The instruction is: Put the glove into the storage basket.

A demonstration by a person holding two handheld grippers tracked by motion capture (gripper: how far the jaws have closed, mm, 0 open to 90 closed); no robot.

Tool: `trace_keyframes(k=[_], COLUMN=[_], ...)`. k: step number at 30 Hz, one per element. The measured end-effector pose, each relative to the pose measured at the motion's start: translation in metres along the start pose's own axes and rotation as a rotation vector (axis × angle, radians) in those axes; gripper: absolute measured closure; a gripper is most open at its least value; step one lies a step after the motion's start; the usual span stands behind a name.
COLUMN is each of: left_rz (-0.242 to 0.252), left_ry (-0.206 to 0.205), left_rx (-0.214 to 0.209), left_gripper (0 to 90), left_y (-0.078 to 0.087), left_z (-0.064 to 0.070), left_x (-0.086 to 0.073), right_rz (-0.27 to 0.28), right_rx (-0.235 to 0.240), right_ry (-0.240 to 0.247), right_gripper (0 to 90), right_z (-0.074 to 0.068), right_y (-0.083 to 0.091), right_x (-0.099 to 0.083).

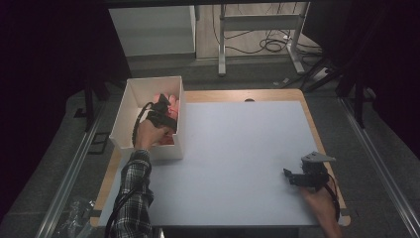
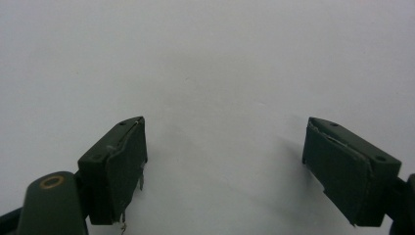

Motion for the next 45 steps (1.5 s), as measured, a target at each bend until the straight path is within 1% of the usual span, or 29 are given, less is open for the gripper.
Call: trace_keyframes(k=[3, 5, 8, 17, 19, 22, 23, 24, 25, 29, 33, 41, 45], left_rz=[0.028, 0.039, 0.053, 0.131, 0.159, 0.197, 0.198, 0.208, 0.211, 0.241, 0.268, 0.294, 0.323], left_ry=[-0.003, -0.016, -0.032, -0.059, -0.068, -0.067, -0.082, -0.078, -0.089, -0.100, -0.101, -0.121, -0.117], left_rx=[0.006, 0.013, 0.007, 0.009, 0.020, 0.025, 0.030, 0.033, 0.040, 0.048, 0.042, 0.031, -0.002], left_gripper=[5.5, 5.1, 4.6, 4.1, 3.8, 4.0, 4.0, 4.0, 4.0, 4.0, 3.3, 2.0, 2.0], left_y=[0.007, 0.012, 0.016, 0.032, 0.036, 0.040, 0.042, 0.042, 0.044, 0.050, 0.055, 0.060, 0.064], left_z=[-0.001, -0.001, -0.001, 0.000, -0.001, -0.001, -0.002, -0.001, -0.002, -0.003, -0.003, -0.001, 0.003], left_x=[0.000, -0.001, -0.003, -0.006, -0.007, -0.008, -0.009, -0.009, -0.010, -0.011, -0.012, -0.018, -0.021], right_rz=[0.000, 0.000, -0.001, 0.001, 0.001, 0.001, 0.001, 0.001, 0.001, 0.002, 0.002, 0.003, 0.003], right_rx=[-0.001, -0.001, 0.000, -0.002, -0.002, -0.003, -0.003, -0.003, -0.003, -0.004, -0.004, -0.005, -0.006], right_ry=[0.000, 0.001, 0.001, 0.002, 0.003, 0.003, 0.003, 0.003, 0.003, 0.004, 0.004, 0.005, 0.005], right_gripper=[16.9, 16.9, 16.9, 16.9, 16.9, 16.9, 16.9, 16.9, 16.9, 16.9, 16.9, 16.9, 16.9], right_z=[0.000, 0.000, 0.000, 0.000, 0.000, 0.000, 0.000, 0.000, 0.000, 0.000, 0.000, 0.000, 0.000], right_y=[0.000, 0.000, 0.000, 0.000, 0.000, 0.000, 0.000, 0.000, 0.000, 0.000, 0.000, 0.000, 0.000], right_x=[0.000, 0.000, 0.000, 0.000, 0.000, 0.000, 0.000, 0.000, 0.000, 0.000, 0.000, 0.000, 0.000])
Point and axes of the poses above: each handheld gripper's, and its own axes: y roughly backward along the jaws, x roughly out of its top, z roughly to its right, the point moved 8 cm from there along -y, roughly forward along the jaws, and after that the axes turned 2 degrees about y, right-handed, at the moved point
